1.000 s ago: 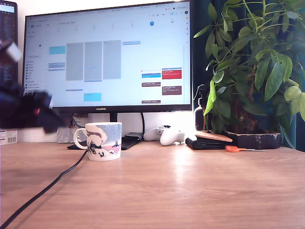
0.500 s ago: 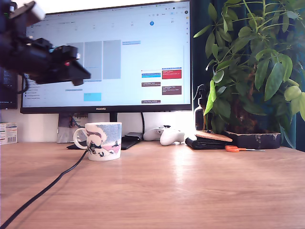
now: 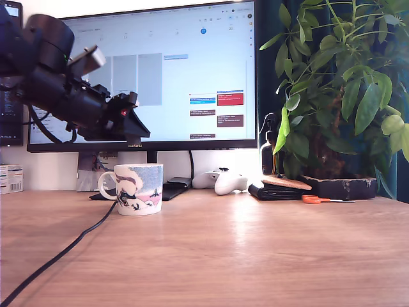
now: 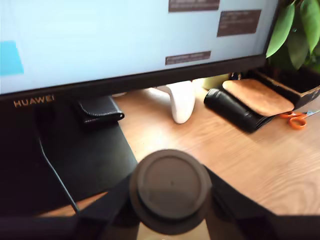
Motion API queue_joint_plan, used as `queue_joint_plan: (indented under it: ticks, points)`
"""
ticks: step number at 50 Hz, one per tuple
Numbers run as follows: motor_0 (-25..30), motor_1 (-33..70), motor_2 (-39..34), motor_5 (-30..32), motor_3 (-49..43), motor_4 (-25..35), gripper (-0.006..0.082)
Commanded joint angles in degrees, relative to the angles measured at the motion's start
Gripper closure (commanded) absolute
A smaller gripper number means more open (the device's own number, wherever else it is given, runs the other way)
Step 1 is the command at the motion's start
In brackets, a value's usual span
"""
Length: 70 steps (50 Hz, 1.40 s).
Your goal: Pick the grey coffee capsule and place it inside the blue coffee cup
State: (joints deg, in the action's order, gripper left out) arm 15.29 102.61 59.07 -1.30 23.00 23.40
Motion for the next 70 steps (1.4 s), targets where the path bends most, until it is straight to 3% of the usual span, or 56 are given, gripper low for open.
queue_joint_plan:
  ticks: [1,17,19,25,28,39,50,60,64,70]
  points:
    - [0.26,1.03,0.24,-0.17,-0.81,0.2,0.0786]
    - [0.26,1.01,0.26,-0.15,-4.87,0.61,0.0747]
    - [0.26,1.01,0.26,-0.15,-5.35,0.59,0.0657]
    - [0.39,1.01,0.28,0.22,-5.49,0.61,0.0188]
    - [0.39,1.01,0.33,0.22,-5.46,0.66,0.012]
    - [0.48,0.87,0.33,0.2,-5.46,0.61,0.0128]
    - [-0.04,-1.66,1.11,0.28,-7.5,0.63,0.0323]
    - [-1.73,-8.26,1.92,1.36,-11.17,0.26,0.0343]
    - [-2.89,-11.5,1.92,1.4,-13.57,-0.85,0.0459]
    - [-4.87,-15.93,1.92,1.77,-17.09,-1.88,0.0757]
